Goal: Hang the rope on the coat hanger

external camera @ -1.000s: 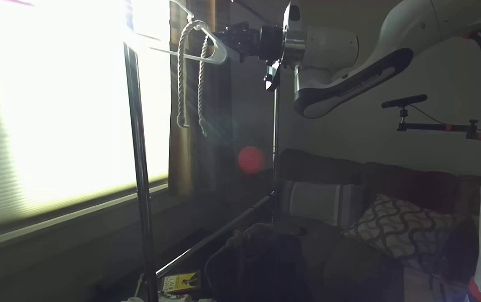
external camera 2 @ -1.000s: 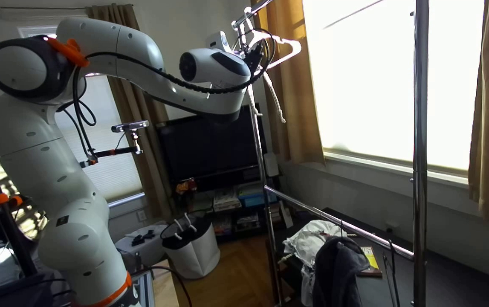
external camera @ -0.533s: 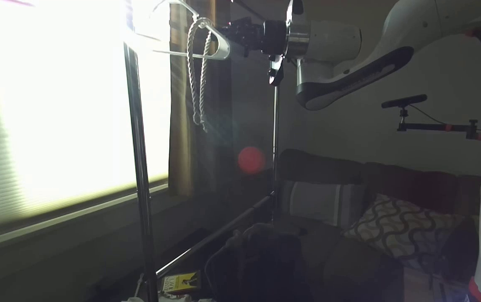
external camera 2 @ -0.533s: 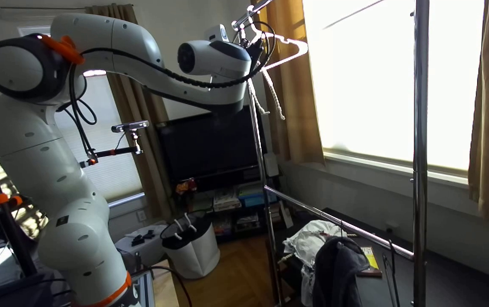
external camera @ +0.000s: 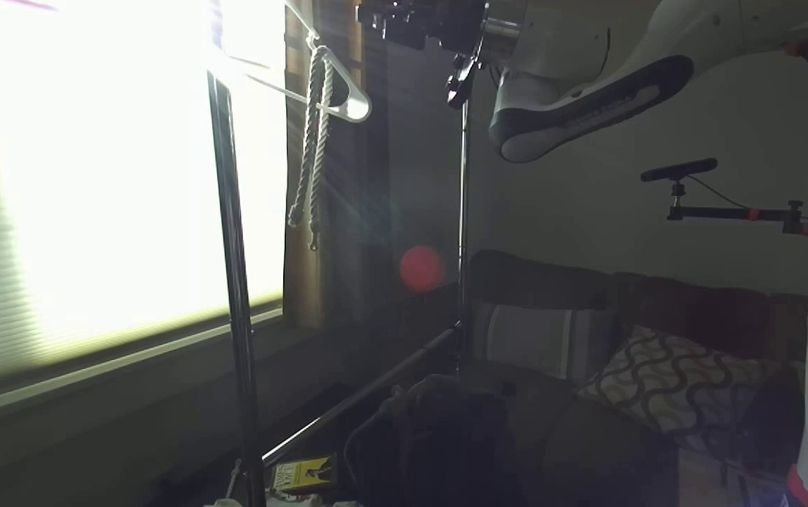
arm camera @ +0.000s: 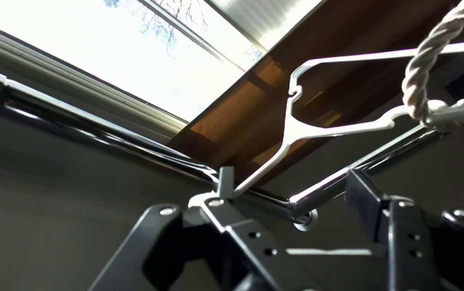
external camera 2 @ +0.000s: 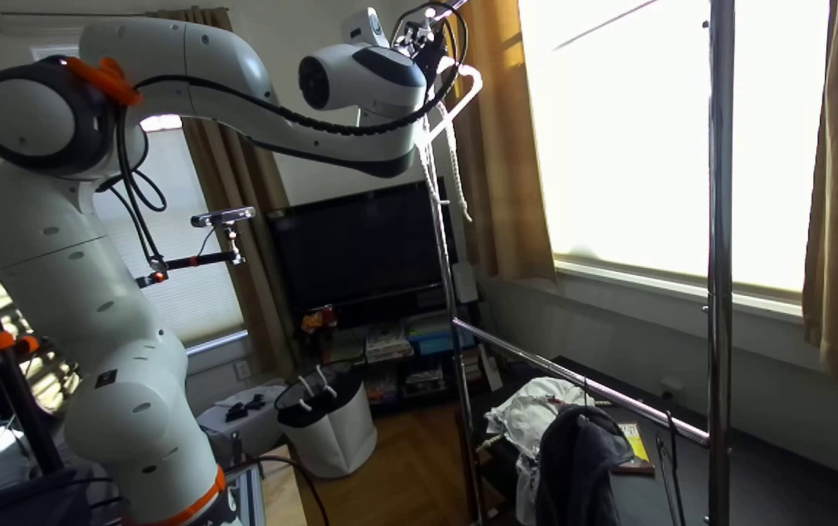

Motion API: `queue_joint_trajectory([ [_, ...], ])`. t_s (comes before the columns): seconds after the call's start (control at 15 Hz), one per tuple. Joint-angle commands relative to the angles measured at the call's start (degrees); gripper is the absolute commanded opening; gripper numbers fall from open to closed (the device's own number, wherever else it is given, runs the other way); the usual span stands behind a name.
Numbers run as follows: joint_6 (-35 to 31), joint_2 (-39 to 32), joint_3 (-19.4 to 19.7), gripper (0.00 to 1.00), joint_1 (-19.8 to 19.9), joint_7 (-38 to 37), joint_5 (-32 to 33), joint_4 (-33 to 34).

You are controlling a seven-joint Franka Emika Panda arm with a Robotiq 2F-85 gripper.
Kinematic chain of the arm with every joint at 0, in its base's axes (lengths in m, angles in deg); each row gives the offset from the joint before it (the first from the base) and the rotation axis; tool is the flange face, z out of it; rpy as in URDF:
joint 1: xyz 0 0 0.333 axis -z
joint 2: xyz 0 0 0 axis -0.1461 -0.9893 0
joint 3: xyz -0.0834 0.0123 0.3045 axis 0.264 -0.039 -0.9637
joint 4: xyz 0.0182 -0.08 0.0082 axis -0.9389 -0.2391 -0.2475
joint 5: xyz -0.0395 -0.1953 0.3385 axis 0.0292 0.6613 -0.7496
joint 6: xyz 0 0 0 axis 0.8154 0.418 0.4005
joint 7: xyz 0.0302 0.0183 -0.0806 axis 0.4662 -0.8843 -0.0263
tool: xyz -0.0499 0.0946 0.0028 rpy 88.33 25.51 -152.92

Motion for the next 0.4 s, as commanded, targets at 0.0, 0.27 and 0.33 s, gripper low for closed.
queue_joint_trajectory([
  [0.0, 0.38, 2.18, -1.18, 1.00, 1.75, 6.34, -8.71, -1.96],
  [0.27, -3.41, 3.22, -0.70, 1.00, 1.71, 5.33, -6.67, -4.04],
  [0.33, -1.11, 1.57, -0.86, 1.00, 1.85, 5.51, -7.85, -1.00],
])
